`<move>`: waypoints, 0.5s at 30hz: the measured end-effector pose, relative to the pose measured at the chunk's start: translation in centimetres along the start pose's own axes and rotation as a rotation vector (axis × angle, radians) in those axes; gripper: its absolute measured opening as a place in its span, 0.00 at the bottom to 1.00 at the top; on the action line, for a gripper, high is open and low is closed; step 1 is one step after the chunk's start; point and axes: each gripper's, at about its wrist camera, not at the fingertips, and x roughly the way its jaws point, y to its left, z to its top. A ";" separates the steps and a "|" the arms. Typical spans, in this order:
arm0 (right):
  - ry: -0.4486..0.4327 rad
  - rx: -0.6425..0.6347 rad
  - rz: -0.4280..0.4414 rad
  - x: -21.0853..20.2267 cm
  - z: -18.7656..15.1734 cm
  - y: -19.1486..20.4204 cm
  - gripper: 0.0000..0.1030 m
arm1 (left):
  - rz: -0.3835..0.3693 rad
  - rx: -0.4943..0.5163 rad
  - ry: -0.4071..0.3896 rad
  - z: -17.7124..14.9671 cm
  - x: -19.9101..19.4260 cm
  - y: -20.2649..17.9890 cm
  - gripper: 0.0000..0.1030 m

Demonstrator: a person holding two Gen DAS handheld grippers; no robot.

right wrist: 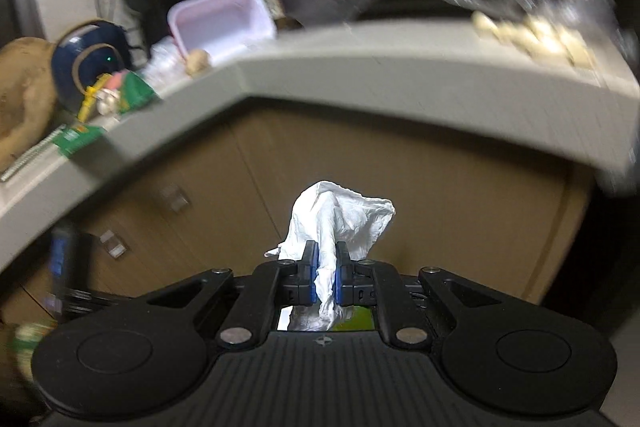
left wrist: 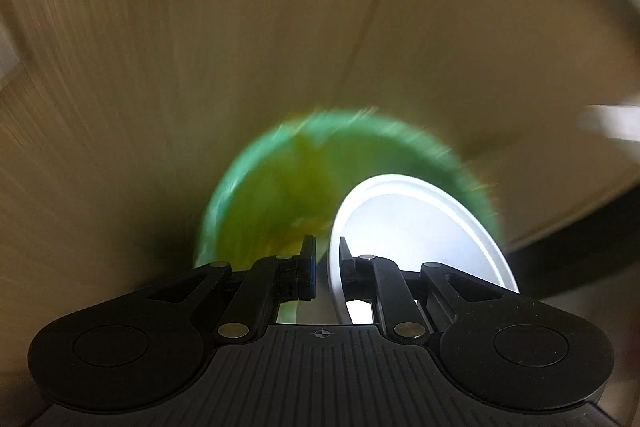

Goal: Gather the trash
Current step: 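Carry the tissue down to the green-lined bin and open the right gripper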

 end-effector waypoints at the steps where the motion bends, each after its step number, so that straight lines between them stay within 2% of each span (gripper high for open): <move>1: 0.011 0.010 -0.008 0.4 -0.4 -0.5 0.08 | 0.008 -0.030 0.030 -0.2 1.8 0.5 0.12; 4: 0.056 0.041 -0.046 1.8 -1.8 -1.7 0.08 | -0.012 -0.122 0.082 -0.2 6.1 1.2 0.12; 7: 0.101 0.057 -0.073 3.4 -3.2 -2.3 0.08 | -0.103 -0.136 0.144 -0.3 11.5 1.2 0.17; 9: 0.129 0.065 -0.083 4.5 -3.8 -2.4 0.08 | -0.085 -0.159 0.164 -1.0 13.9 1.9 0.19; 11: 0.155 0.066 -0.090 5.5 -4.4 -2.4 0.07 | -0.097 -0.202 0.147 -1.6 14.5 2.9 0.19; 13: 0.184 0.054 -0.099 6.5 -4.9 -2.3 0.08 | -0.140 -0.257 0.135 -1.9 14.2 4.0 0.19; 15: 0.220 0.039 -0.096 7.8 -5.3 -2.2 0.08 | -0.180 -0.286 0.109 -2.2 12.5 5.2 0.19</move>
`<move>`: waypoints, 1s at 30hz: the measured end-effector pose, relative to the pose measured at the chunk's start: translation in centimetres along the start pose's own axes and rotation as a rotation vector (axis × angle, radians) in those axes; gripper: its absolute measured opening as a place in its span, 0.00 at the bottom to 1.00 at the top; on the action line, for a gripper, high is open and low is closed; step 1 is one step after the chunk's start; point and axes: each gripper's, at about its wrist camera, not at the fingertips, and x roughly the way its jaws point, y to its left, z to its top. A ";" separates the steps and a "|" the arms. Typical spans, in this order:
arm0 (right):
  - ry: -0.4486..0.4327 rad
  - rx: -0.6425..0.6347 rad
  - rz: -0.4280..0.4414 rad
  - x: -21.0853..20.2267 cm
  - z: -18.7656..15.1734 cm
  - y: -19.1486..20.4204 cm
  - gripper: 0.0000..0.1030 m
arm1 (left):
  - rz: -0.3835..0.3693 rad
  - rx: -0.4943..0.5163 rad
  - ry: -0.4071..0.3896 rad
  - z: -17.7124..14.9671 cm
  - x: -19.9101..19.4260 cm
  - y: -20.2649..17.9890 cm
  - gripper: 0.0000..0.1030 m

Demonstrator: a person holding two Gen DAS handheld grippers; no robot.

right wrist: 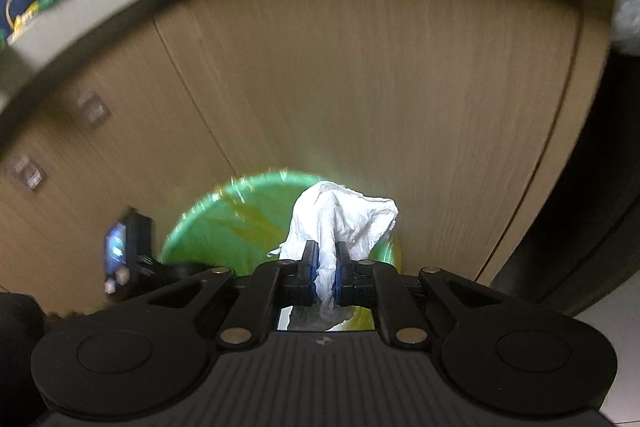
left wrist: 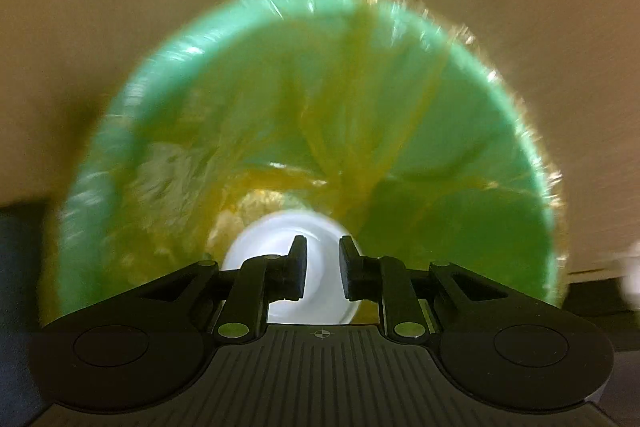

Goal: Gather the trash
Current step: 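Carry the tissue down to the green-lined bin and open the right gripper, then raise the right gripper from the bin back toward the counter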

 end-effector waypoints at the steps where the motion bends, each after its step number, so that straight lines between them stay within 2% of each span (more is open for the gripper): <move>1: 0.018 -0.004 0.002 0.8 0.0 0.1 0.08 | -0.017 -0.003 -0.016 0.0 -1.0 0.3 0.19; 4: 0.087 0.007 0.025 3.8 0.2 0.8 0.08 | -0.083 0.007 -0.057 -0.7 -5.2 0.8 0.19; 8: 0.221 0.042 0.097 9.4 0.3 2.4 0.08 | -0.140 0.086 -0.105 -1.7 -10.1 -0.1 0.19; 11: 0.332 0.082 0.128 14.1 -0.4 3.4 0.08 | -0.165 0.094 -0.150 -1.8 -11.5 -1.1 0.19; 17: 0.494 0.111 0.054 23.4 -3.0 4.9 0.09 | -0.211 0.032 -0.208 -1.4 -14.1 0.3 0.19; 19: 0.520 0.122 0.022 24.9 -3.5 5.0 0.21 | -0.216 0.007 -0.236 -1.3 -14.5 0.5 0.19; 20: 0.528 0.130 0.009 25.0 -3.6 5.0 0.26 | -0.225 -0.009 -0.251 -1.3 -14.8 0.7 0.19; 22: 0.516 0.176 0.028 23.9 -3.6 4.7 0.48 | -0.235 -0.020 -0.262 -1.2 -15.1 0.8 0.19; 23: 0.498 0.202 0.057 23.1 -3.5 4.5 0.52 | -0.236 -0.016 -0.262 -1.2 -15.2 0.7 0.19; 25: 0.463 0.235 0.083 21.4 -3.0 3.9 0.54 | -0.235 -0.004 -0.258 -1.5 -15.7 0.4 0.19; 27: 0.425 0.243 0.072 19.3 -2.6 3.5 0.54 | -0.238 0.014 -0.251 -1.7 -15.9 -0.3 0.19; 30: 0.375 0.258 0.076 16.2 -2.6 3.2 0.54 | -0.235 0.080 -0.243 -2.3 -17.1 -2.4 0.19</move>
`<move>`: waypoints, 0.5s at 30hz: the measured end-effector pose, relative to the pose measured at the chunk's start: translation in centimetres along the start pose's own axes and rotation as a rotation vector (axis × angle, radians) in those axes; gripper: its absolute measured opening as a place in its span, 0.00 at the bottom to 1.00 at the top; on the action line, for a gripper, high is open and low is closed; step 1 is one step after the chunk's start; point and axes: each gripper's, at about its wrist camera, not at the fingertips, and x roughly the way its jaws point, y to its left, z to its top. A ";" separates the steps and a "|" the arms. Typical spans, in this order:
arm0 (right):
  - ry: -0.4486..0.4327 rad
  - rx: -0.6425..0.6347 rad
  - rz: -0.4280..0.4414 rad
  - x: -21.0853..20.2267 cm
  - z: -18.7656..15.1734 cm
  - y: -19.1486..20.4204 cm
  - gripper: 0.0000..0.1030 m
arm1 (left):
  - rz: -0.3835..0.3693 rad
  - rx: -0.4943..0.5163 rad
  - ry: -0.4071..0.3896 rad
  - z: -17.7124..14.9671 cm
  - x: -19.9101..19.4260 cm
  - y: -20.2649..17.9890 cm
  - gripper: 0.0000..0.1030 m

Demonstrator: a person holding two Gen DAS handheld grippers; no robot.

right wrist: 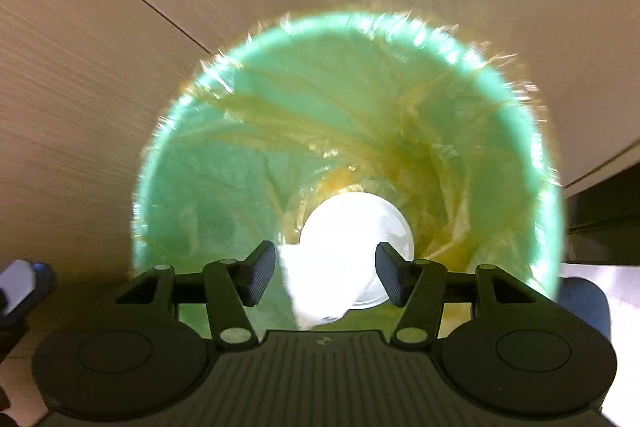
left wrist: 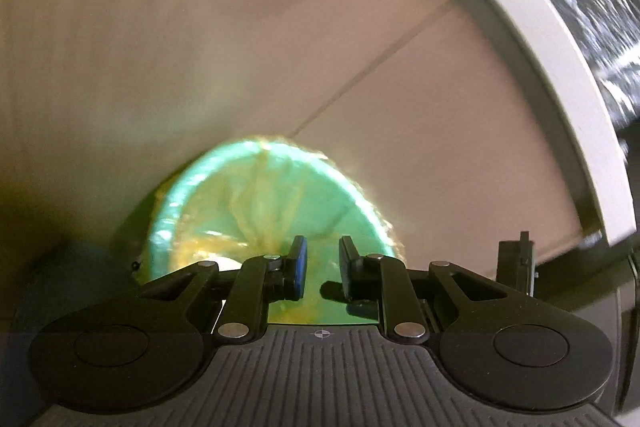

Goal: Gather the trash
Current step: 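Raise the right gripper from the bin back toward the counter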

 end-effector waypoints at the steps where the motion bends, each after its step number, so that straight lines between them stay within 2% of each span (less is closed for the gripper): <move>1: -0.008 0.002 0.004 -0.5 -0.1 -0.2 0.54 | 0.002 0.028 0.004 0.0 -0.4 -1.1 0.19; 5: -0.053 -0.005 0.011 -3.2 -1.6 0.4 0.54 | 0.072 0.182 -0.007 0.6 -3.3 -6.3 0.15; 7: -0.103 -0.040 0.018 -5.8 -2.1 1.1 0.54 | 0.068 0.254 -0.051 1.1 -5.4 -8.8 0.14; 9: -0.178 -0.099 0.031 -8.5 -2.5 2.6 0.54 | 0.055 0.284 -0.102 1.9 -8.0 -11.0 0.14; 12: -0.298 -0.188 0.035 -12.5 -2.9 5.3 0.54 | 0.049 0.235 -0.154 3.7 -12.6 -14.2 0.14; 15: -0.377 -0.247 0.029 -15.8 -3.2 7.5 0.55 | 0.012 0.122 -0.173 5.4 -17.1 -16.9 0.14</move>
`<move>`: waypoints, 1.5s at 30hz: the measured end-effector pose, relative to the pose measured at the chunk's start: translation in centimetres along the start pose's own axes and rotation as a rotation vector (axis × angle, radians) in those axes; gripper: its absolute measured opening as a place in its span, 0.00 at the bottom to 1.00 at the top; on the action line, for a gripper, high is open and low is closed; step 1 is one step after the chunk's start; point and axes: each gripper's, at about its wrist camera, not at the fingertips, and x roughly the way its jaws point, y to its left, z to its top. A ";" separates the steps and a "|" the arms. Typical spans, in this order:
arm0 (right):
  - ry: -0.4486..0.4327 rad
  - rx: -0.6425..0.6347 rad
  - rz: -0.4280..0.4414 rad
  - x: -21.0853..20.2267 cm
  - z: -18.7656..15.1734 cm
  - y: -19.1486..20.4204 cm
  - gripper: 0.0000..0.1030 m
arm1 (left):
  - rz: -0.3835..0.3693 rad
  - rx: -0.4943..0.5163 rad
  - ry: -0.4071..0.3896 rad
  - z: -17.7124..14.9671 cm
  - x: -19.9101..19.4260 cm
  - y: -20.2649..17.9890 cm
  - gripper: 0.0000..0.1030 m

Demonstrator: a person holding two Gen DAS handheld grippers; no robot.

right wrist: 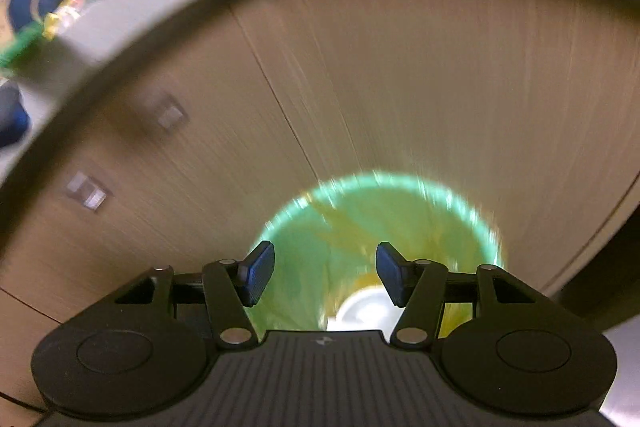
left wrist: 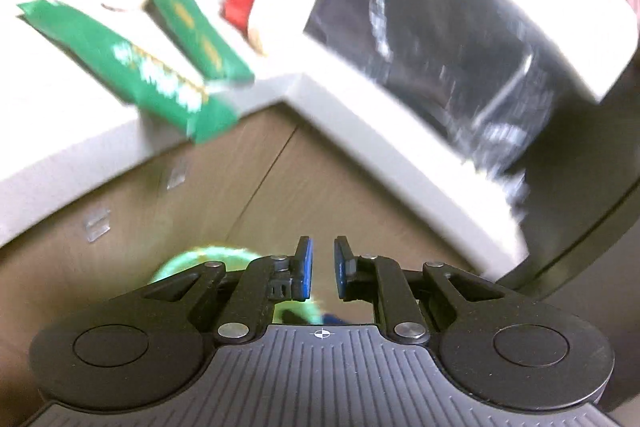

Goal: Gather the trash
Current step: 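Raise the right gripper from the bin back toward the counter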

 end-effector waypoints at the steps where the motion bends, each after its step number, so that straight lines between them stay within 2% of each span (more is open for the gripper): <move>1: -0.015 -0.010 0.009 -0.9 0.4 0.5 0.55 | -0.019 -0.035 -0.006 0.7 -1.2 -0.5 0.14; 3: -0.043 -0.029 0.039 -2.4 1.1 1.4 0.57 | -0.003 -0.070 -0.014 1.5 -3.4 -2.1 0.14; 6: -0.078 -0.047 0.075 -4.2 2.0 2.5 0.61 | 0.043 -0.042 -0.080 1.8 -6.7 -4.3 0.14; 10: -0.099 -0.067 0.111 -5.3 2.5 4.3 0.61 | -0.003 -0.061 -0.156 1.4 -9.4 -4.8 0.14; 14: -0.095 -0.112 0.128 -5.2 2.8 6.0 0.61 | -0.015 -0.088 -0.161 1.4 -10.0 -5.0 0.14; 20: -0.082 -0.125 0.142 -5.1 2.2 6.5 0.61 | -0.026 -0.119 -0.162 1.3 -10.1 -4.5 0.14; 25: -0.081 -0.122 0.133 -5.3 1.8 6.2 0.61 | -0.083 -0.087 -0.171 1.1 -10.4 -4.8 0.14; 28: -0.099 -0.131 0.129 -5.7 1.9 6.3 0.61 | -0.090 -0.078 -0.178 1.4 -10.3 -4.4 0.14; 30: -0.119 -0.147 0.124 -5.9 2.0 6.4 0.61 | -0.058 -0.056 -0.186 1.9 -9.7 -3.8 0.14; 37: -0.184 -0.232 0.056 -6.4 4.3 6.9 0.61 | 0.183 -0.110 -0.138 4.5 -6.2 0.0 0.14; 42: -0.249 -0.279 0.026 -7.3 7.0 7.4 0.72 | 0.248 -0.087 -0.131 5.7 -5.6 0.5 0.14; 45: -0.238 -0.327 0.007 -7.1 8.6 8.4 0.72 | 0.269 -0.072 -0.125 6.6 -5.5 0.0 0.14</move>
